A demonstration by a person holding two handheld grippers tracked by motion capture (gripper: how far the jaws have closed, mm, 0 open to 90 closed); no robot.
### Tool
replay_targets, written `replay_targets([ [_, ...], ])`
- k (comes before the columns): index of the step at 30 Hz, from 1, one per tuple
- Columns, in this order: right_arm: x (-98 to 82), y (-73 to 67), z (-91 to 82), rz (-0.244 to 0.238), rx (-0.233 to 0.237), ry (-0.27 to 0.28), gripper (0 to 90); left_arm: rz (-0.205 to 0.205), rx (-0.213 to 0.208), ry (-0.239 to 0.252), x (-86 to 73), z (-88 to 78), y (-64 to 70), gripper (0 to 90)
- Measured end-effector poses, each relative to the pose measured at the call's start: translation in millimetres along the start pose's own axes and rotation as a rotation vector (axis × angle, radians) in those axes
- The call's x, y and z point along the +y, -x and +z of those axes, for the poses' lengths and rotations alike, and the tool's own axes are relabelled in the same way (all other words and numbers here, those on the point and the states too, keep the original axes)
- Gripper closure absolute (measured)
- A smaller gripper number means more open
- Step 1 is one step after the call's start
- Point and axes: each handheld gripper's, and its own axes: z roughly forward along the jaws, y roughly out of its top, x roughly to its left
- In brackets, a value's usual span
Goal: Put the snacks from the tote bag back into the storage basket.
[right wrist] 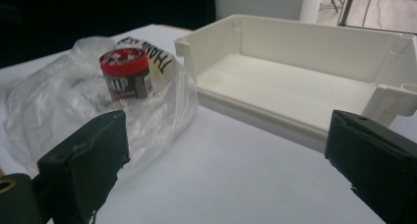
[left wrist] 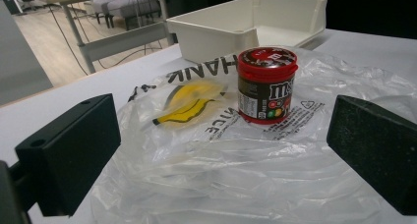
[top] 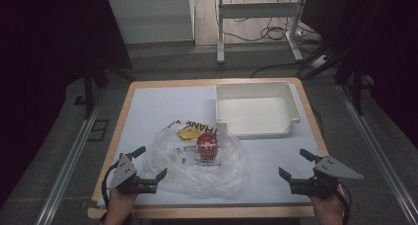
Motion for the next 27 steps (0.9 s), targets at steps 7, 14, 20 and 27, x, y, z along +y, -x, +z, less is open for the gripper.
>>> replay_targets([
  [7, -7.8, 4.7, 9.6, -0.014, -0.003, -0.072, 2.2, -0.011, -0.007, -0.006, -1.0, 1.2, -1.1, 0.0],
  [14, -8.6, 4.6, 10.3, -0.013, -0.007, -0.075, 1.5, -0.002, -0.007, -0.016, -1.0, 2.0, -0.4, 0.0],
  [20, -7.9, 4.8, 10.6, -0.026, 0.010, -0.066, 1.4, -0.002, -0.010, -0.016, -1.1, 1.9, -0.5, 0.0],
  [27, -8.4, 4.4, 12.4, -0.036, 0.016, -0.076, 1.1, 0.001, -0.009, -0.017, -1.0, 2.3, 0.0, 0.0],
])
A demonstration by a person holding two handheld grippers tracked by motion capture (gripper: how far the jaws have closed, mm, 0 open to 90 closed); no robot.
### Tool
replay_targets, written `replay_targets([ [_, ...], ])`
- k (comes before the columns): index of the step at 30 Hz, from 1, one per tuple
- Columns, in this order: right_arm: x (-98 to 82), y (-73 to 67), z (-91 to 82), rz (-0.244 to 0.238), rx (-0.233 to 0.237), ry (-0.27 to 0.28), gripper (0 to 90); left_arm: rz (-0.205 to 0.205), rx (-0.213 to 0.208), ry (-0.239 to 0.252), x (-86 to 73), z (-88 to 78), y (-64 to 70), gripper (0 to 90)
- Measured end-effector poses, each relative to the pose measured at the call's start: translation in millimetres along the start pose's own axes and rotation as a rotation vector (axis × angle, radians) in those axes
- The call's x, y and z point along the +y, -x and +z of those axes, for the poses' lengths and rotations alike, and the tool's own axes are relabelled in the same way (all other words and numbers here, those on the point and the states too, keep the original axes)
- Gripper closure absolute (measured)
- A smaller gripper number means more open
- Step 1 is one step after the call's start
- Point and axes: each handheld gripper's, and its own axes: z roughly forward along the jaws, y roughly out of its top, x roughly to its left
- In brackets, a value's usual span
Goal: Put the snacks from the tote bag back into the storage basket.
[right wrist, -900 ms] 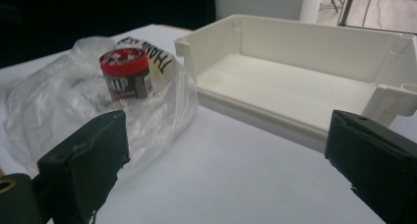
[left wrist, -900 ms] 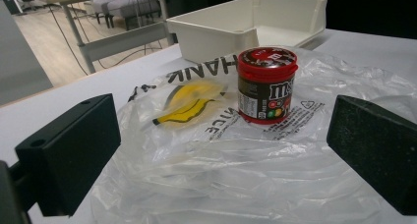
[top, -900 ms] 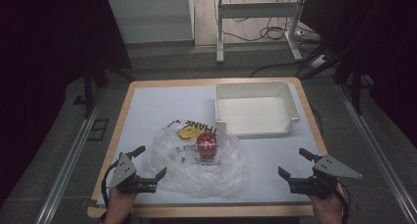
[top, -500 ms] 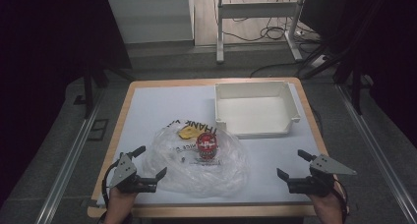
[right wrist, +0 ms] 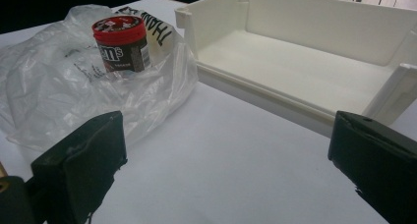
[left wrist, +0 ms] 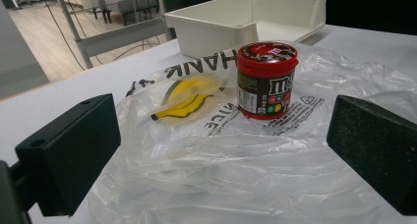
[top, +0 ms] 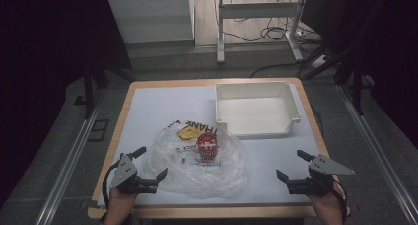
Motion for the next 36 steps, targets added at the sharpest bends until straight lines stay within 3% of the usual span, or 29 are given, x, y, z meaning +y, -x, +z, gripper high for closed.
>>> replay_targets([
  [9, 0.9, 1.8, -0.9, 0.007, -0.004, 0.015, 1.1, 0.003, -0.004, 0.000, 0.1, 0.2, 0.6, 0.0],
  [36, 5.7, -7.7, 10.6, -0.054, 0.022, -0.012, 1.1, 0.003, -0.003, 0.002, 0.2, -0.1, 0.7, 0.0],
])
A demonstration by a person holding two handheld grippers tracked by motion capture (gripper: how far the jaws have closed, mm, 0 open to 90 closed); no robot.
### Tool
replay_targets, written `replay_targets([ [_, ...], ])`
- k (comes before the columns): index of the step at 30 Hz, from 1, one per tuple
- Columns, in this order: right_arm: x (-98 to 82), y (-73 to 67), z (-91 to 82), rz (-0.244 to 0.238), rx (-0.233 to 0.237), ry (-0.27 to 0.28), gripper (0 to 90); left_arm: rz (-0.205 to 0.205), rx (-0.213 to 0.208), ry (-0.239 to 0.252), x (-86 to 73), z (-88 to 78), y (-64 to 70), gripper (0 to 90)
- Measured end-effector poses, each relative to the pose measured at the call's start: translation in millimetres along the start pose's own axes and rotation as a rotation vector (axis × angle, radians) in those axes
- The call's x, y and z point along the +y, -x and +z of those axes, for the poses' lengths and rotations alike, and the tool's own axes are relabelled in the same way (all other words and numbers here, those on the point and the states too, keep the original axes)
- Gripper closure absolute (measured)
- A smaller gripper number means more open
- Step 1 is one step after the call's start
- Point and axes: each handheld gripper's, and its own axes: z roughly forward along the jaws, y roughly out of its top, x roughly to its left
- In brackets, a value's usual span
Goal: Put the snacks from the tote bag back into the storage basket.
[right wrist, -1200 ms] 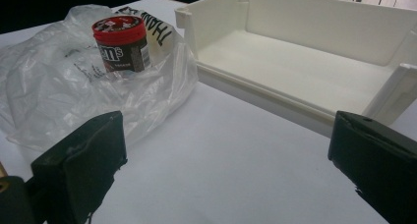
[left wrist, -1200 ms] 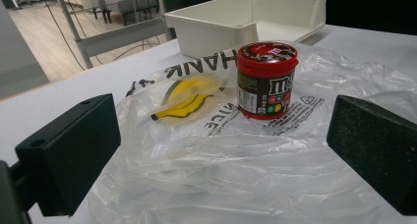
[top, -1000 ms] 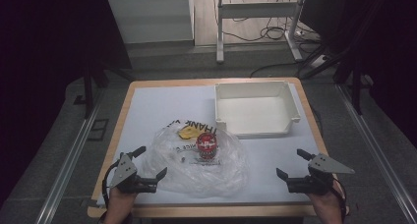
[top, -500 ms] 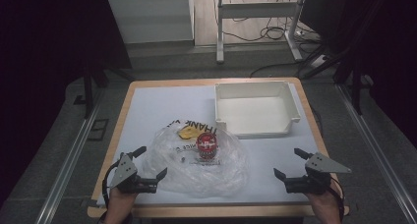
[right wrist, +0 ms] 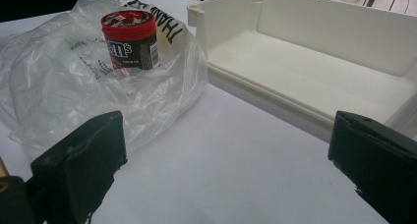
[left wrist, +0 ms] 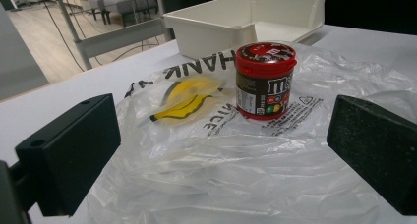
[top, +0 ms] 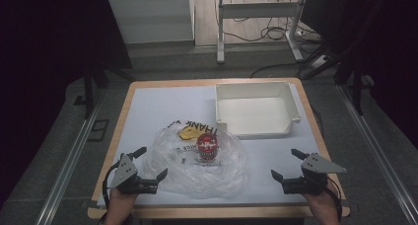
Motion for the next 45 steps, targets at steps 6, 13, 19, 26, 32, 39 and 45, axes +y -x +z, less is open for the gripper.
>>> replay_targets([
  [6, 1.0, -1.6, 2.2, -0.003, 0.010, -0.001, 1.1, -0.001, 0.001, 0.000, -0.1, 0.1, -0.2, 0.0],
  [13, 2.8, -4.7, 6.8, -0.010, 0.024, -0.007, 1.1, 0.001, 0.000, -0.001, -0.1, 0.3, 0.0, 0.0],
  [19, 4.1, -6.3, 10.3, -0.010, 0.034, -0.004, 1.1, 0.000, 0.001, 0.000, -0.1, 0.2, -0.1, 0.0],
  [26, 6.3, -8.0, 12.1, -0.009, 0.059, -0.001, 1.1, -0.001, 0.000, 0.000, -0.3, 0.4, -0.2, 0.0],
  [32, 7.2, -8.7, 17.0, -0.005, 0.074, -0.012, 1.1, 0.000, -0.002, -0.002, -0.3, 0.6, 0.1, 0.0],
  [39, 8.2, -10.0, 20.7, 0.003, 0.087, -0.017, 1.1, 0.002, -0.002, -0.003, -0.3, 0.6, 0.3, 0.0],
  [45, 8.8, -10.3, 23.2, 0.007, 0.092, -0.020, 1.1, 0.002, -0.001, -0.003, -0.2, 0.5, 0.2, 0.0],
])
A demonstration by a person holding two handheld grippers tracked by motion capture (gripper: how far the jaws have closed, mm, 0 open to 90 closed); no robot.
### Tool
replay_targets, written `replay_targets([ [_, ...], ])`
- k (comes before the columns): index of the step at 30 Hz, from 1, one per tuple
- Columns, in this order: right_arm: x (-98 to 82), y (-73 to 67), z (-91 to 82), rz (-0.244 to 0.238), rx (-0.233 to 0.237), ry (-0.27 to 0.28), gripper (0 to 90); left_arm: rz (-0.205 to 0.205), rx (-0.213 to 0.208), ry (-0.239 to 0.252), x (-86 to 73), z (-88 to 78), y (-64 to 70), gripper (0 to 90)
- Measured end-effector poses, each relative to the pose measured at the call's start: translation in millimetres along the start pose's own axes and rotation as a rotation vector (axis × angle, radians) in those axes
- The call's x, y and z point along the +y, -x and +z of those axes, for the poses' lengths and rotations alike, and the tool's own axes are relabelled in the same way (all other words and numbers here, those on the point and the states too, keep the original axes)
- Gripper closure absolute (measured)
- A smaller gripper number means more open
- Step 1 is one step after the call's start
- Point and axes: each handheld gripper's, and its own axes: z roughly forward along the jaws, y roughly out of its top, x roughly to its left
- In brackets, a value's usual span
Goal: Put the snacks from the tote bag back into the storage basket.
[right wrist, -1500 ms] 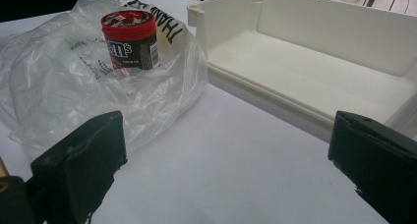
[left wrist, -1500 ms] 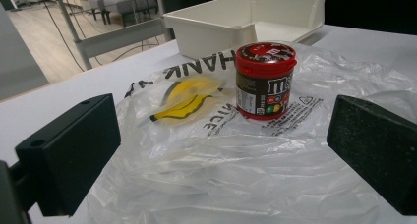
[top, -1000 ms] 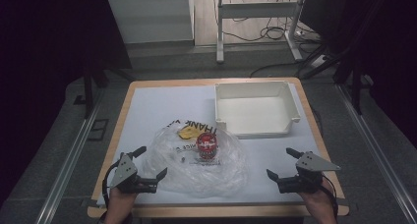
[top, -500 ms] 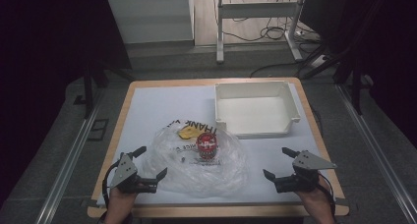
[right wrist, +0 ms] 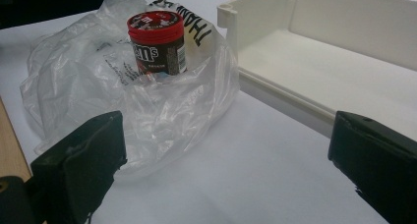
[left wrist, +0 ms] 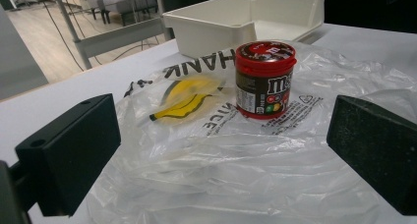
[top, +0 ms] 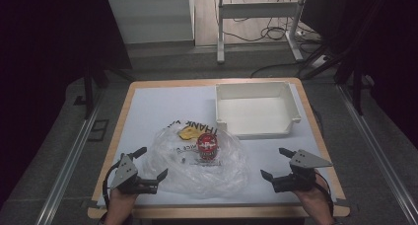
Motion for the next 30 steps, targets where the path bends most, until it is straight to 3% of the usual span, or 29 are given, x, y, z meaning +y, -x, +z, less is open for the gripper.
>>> replay_targets([
  [13, 2.7, -0.7, 4.4, -0.004, 0.021, -0.007, 0.9, 0.006, -0.001, -0.003, 0.1, 0.4, 0.5, 0.0],
  [17, 3.3, -1.6, 7.8, 0.019, 0.058, -0.017, 0.9, 0.009, -0.001, -0.005, 0.0, 0.8, 0.9, 0.0],
  [19, 4.9, -2.8, 9.9, 0.011, 0.059, -0.040, 0.9, 0.010, -0.002, -0.005, 0.1, 0.8, 1.1, 0.0],
  [30, 7.9, -1.8, 13.8, 0.028, 0.056, -0.050, 1.0, 0.022, -0.002, -0.012, 0.3, 1.4, 2.2, 0.0],
])
